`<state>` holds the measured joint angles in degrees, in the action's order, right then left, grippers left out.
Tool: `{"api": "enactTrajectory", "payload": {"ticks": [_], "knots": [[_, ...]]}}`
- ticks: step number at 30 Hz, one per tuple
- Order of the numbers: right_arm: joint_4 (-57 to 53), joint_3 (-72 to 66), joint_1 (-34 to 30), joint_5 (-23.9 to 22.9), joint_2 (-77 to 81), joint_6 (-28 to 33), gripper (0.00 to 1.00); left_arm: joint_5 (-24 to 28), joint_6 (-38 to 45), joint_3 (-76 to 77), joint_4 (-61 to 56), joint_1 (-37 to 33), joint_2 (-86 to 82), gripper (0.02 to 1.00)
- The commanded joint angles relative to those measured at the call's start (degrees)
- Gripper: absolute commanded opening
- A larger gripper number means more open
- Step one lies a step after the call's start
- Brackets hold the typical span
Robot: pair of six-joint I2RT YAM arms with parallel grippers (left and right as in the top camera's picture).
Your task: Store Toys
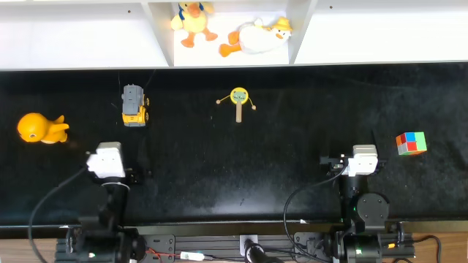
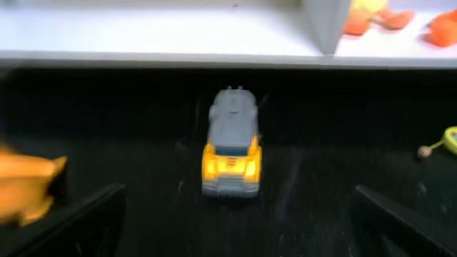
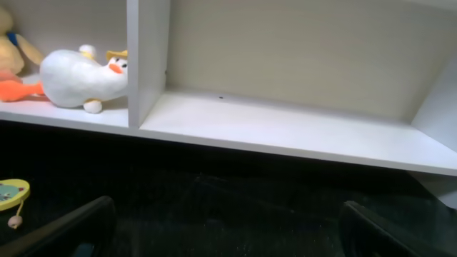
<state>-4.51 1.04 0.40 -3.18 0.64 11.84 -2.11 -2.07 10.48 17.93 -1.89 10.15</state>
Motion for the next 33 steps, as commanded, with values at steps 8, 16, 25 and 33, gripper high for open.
{"api": "enactTrajectory", "payload": {"ticks": [8, 16, 25, 33], "knots": [[0.3, -0.8, -0.2, 0.4, -0.4, 0.0, 0.998, 4.9, -0.2, 36.7, 26.5, -14.8, 30.4, 0.993], [0.3, -0.8, -0.2, 0.4, -0.4, 0.0, 0.996, 23.3, 17.1, 50.0, 29.4, -33.1, 48.0, 0.996], [0.3, -0.8, -0.2, 0.4, -0.4, 0.0, 0.996, 28.8, 33.4, 50.7, 35.8, -48.5, 50.1, 0.996], [0.3, -0.8, -0.2, 0.4, -0.4, 0.0, 0.993, 28.1, 35.1, 50.7, 35.0, -53.2, 51.1, 0.998]]}}
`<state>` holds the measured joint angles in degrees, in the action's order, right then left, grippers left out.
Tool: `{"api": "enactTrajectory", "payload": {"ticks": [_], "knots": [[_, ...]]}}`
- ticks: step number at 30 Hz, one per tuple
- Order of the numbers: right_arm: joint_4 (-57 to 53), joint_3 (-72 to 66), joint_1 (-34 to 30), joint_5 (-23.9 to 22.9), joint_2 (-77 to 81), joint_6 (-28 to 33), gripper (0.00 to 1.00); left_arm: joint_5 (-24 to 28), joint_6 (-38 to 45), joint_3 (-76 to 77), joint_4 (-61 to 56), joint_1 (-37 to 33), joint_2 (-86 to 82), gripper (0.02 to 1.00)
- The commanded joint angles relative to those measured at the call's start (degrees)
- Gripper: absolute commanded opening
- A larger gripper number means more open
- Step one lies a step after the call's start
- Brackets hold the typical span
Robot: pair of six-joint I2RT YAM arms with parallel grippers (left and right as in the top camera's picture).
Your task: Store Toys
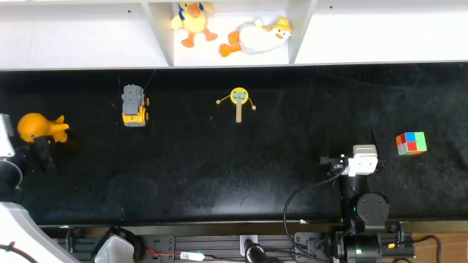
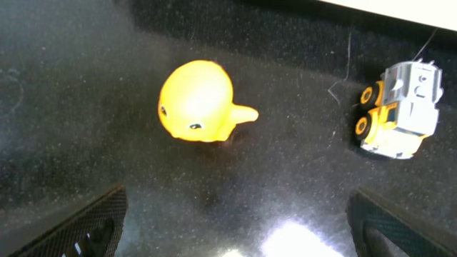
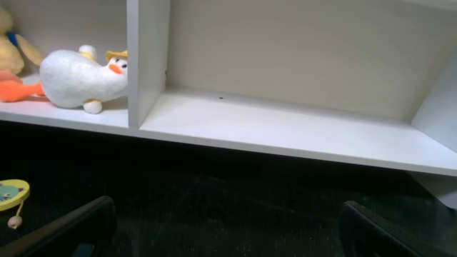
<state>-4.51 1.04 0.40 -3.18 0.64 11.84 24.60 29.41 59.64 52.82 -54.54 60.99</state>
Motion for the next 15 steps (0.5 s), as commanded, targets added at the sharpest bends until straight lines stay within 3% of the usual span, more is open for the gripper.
{"api": "enactTrajectory", "payload": {"ticks": [1, 6, 15], "knots": [[0.2, -0.8, -0.2, 0.4, -0.4, 0.0, 0.996, 0.9, 3.6, 1.6, 0.0, -0.5, 0.7, 0.998], [0.2, -0.8, -0.2, 0.4, -0.4, 0.0, 0.996, -4.2, 3.6, 0.4, -5.1, -0.5, 4.5, 0.998], [0.3, -0.8, -0.2, 0.4, -0.4, 0.0, 0.993, -2.0, 3.6, -0.4, -15.3, -0.3, 14.9, 0.998]]}}
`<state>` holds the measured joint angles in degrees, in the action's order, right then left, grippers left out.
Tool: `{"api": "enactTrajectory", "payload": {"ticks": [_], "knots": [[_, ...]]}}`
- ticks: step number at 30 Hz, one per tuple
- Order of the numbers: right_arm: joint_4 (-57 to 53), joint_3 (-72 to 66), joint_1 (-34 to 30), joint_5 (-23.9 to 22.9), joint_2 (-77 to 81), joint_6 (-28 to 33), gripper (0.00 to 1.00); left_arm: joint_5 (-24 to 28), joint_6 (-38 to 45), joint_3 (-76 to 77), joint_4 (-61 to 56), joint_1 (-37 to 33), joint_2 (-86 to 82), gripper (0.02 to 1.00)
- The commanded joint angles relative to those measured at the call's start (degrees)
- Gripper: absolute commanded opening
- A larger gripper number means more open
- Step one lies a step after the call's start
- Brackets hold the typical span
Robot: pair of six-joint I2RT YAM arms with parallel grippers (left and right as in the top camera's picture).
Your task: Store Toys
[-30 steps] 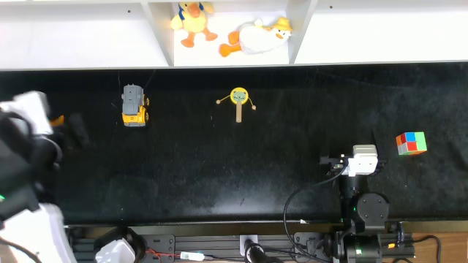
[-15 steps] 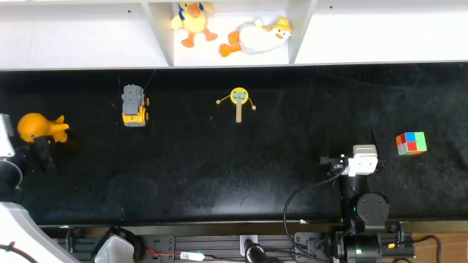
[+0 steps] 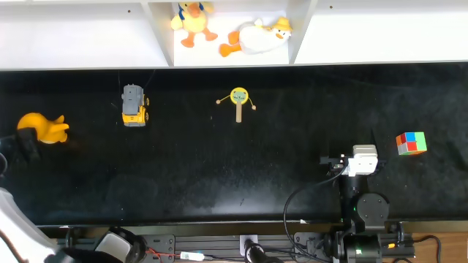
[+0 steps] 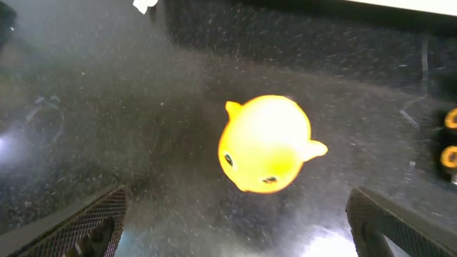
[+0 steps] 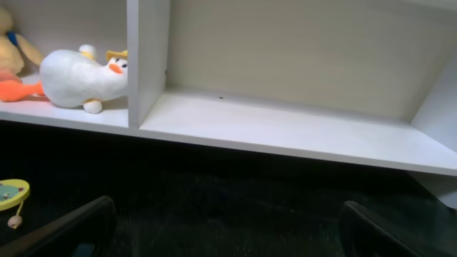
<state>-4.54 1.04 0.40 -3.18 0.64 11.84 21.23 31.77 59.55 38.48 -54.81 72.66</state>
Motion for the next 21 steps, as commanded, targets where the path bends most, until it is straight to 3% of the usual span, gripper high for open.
{"api": "enactTrajectory", "payload": {"ticks": [1, 14, 21], "knots": [[0.3, -0.8, -0.2, 0.4, -0.4, 0.0, 0.993, 1.7, 1.3, -0.3, -1.0, -0.1, 4.3, 0.998], [0.3, -0.8, -0.2, 0.4, -0.4, 0.0, 0.993, 2.6, 2.8, -0.3, -8.0, 4.8, 13.6, 0.998], [0.3, -0.8, -0.2, 0.4, -0.4, 0.0, 0.993, -0.6, 2.8, -0.3, -7.0, 5.7, 14.5, 0.998]]}}
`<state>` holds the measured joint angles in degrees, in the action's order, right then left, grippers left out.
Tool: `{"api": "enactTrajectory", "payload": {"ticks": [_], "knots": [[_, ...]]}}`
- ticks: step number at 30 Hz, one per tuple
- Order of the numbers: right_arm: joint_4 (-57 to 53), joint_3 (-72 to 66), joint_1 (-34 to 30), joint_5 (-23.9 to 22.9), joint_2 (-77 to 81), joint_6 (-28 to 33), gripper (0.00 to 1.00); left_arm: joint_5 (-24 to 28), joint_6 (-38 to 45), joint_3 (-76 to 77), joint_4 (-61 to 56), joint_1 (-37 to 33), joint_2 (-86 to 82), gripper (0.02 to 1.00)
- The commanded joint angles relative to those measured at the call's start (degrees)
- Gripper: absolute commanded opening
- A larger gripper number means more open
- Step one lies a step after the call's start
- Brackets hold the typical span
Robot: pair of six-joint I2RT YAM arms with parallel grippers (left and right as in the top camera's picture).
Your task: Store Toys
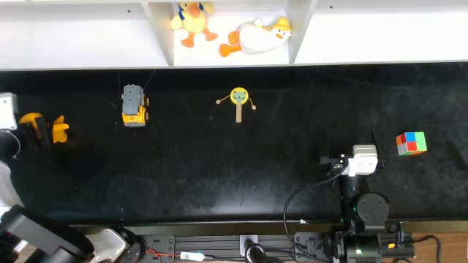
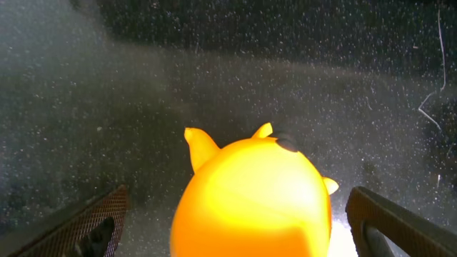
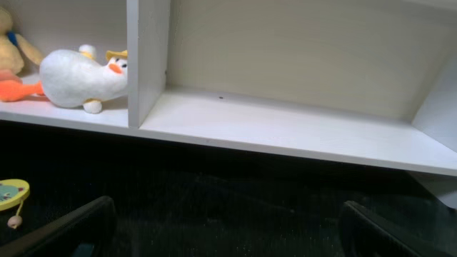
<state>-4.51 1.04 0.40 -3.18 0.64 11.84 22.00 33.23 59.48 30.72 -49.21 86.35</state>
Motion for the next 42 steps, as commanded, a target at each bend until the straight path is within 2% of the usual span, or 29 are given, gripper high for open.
{"api": "enactTrajectory", "payload": {"ticks": [1, 4, 6, 8, 13, 16, 19, 25, 31, 35, 38, 42], "knots": [[0.2, -0.8, -0.2, 0.4, -0.4, 0.0, 0.993, -2.1, 1.3, -0.3, 1.0, 0.1, 0.9, 0.998], [0.2, -0.8, -0.2, 0.4, -0.4, 0.0, 0.996, -2.8, 1.9, -0.3, 1.2, 0.1, 1.0, 0.936], [0.2, -0.8, -0.2, 0.4, -0.4, 0.0, 0.993, -2.8, 2.6, -0.3, 1.0, 0.1, 1.1, 0.776], [0.3, -0.8, -0.2, 0.4, -0.4, 0.0, 0.996, -2.8, 2.8, -0.3, 0.8, 0.1, 1.5, 0.687], [0.2, -0.8, -0.2, 0.4, -0.4, 0.0, 0.996, -2.8, 2.8, -0.3, 0.2, 0.1, 2.2, 0.384], [0.2, -0.8, -0.2, 0.4, -0.4, 0.0, 0.996, -2.8, 2.7, -0.3, 0.0, 0.1, 1.8, 0.240], [0.2, -0.8, -0.2, 0.4, -0.4, 0.0, 0.993, -2.8, 1.3, -0.1, 1.3, 0.1, 0.0, 0.143], [0.2, -0.8, -0.2, 0.4, -0.4, 0.0, 0.993, -2.8, -4.6, 1.3, 6.5, 0.3, -7.1, 0.056], [0.3, -0.8, -0.2, 0.4, -0.4, 0.0, 0.998, -2.6, -11.7, 7.5, 10.8, 3.9, -8.5, 0.053], [0.2, -0.8, -0.2, 0.4, -0.4, 0.0, 0.996, -3.3, -16.0, 10.0, 9.0, 9.0, -8.5, 0.053], [0.3, -0.8, -0.2, 0.4, -0.4, 0.0, 0.996, -6.8, -21.6, 11.2, 6.6, 12.1, -8.5, 0.058], [0.3, -0.8, -0.2, 0.4, -0.4, 0.0, 0.998, -7.3, -25.8, 11.8, 2.5, 14.8, -8.5, 0.062]]}}
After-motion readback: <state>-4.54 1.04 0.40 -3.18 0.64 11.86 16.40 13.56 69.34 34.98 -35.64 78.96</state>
